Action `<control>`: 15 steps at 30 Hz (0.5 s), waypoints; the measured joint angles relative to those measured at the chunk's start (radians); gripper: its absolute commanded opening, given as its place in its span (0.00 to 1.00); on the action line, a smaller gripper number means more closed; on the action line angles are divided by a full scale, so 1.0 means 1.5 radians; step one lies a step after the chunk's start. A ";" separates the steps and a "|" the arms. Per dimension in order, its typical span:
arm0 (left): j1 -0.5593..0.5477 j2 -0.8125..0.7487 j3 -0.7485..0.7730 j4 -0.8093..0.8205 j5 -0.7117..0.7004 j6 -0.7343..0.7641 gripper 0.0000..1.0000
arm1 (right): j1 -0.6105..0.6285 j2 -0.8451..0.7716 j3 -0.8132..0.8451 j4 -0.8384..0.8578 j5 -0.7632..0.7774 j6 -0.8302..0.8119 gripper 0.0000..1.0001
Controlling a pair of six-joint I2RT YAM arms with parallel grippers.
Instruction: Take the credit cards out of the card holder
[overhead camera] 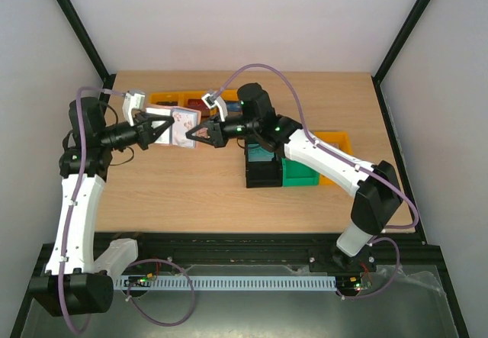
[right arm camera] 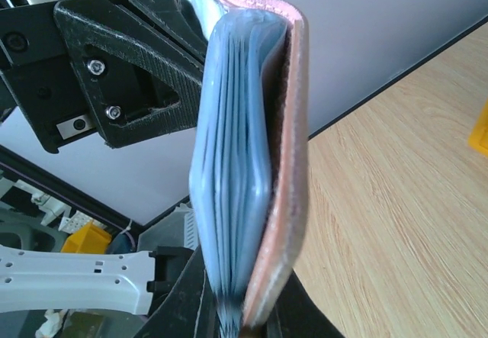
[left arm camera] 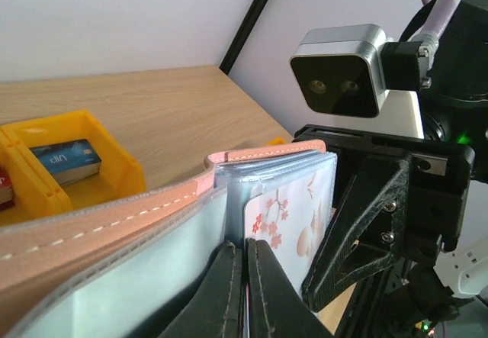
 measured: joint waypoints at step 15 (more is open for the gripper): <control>0.038 0.008 0.023 -0.001 0.114 -0.050 0.02 | -0.021 -0.006 -0.042 0.118 -0.080 0.027 0.02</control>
